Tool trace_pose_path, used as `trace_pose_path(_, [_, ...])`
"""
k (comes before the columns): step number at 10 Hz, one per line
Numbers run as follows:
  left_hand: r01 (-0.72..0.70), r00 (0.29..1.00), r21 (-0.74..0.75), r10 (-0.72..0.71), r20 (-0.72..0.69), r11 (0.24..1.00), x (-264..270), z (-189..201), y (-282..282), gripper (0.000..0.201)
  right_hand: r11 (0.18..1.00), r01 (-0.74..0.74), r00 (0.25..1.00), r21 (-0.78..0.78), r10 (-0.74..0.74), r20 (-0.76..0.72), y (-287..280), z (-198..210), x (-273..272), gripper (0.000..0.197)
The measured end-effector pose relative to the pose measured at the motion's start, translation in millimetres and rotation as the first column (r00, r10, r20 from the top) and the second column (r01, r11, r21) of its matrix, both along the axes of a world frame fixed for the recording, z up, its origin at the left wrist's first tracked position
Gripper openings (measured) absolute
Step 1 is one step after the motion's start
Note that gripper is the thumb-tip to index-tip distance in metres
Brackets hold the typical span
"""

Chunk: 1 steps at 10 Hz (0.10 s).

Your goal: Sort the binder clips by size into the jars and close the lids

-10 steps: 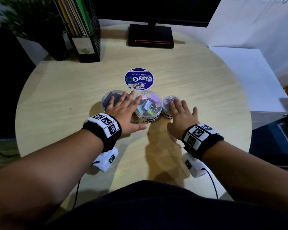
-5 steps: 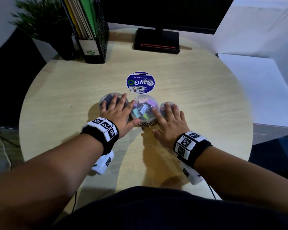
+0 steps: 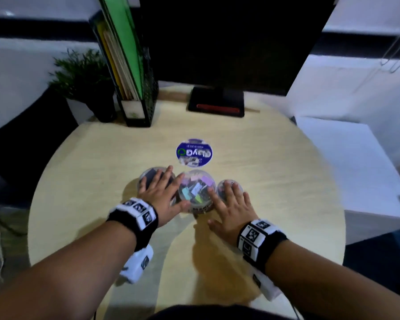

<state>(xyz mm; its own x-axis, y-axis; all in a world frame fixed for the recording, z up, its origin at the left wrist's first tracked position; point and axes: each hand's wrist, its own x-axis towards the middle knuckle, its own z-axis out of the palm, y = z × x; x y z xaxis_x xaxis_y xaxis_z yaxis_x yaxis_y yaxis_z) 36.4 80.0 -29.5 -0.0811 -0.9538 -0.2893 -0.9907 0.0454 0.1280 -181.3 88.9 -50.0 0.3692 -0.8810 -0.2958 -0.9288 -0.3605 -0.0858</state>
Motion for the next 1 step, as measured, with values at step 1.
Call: trace_pose_path(1, [-0.116, 0.982, -0.159, 0.089, -0.168, 0.980, 12.2, 10.6, 16.0, 0.103, 0.992, 0.114, 0.986, 0.056, -0.120, 0.119, -5.7, 25.0, -11.5, 0.078])
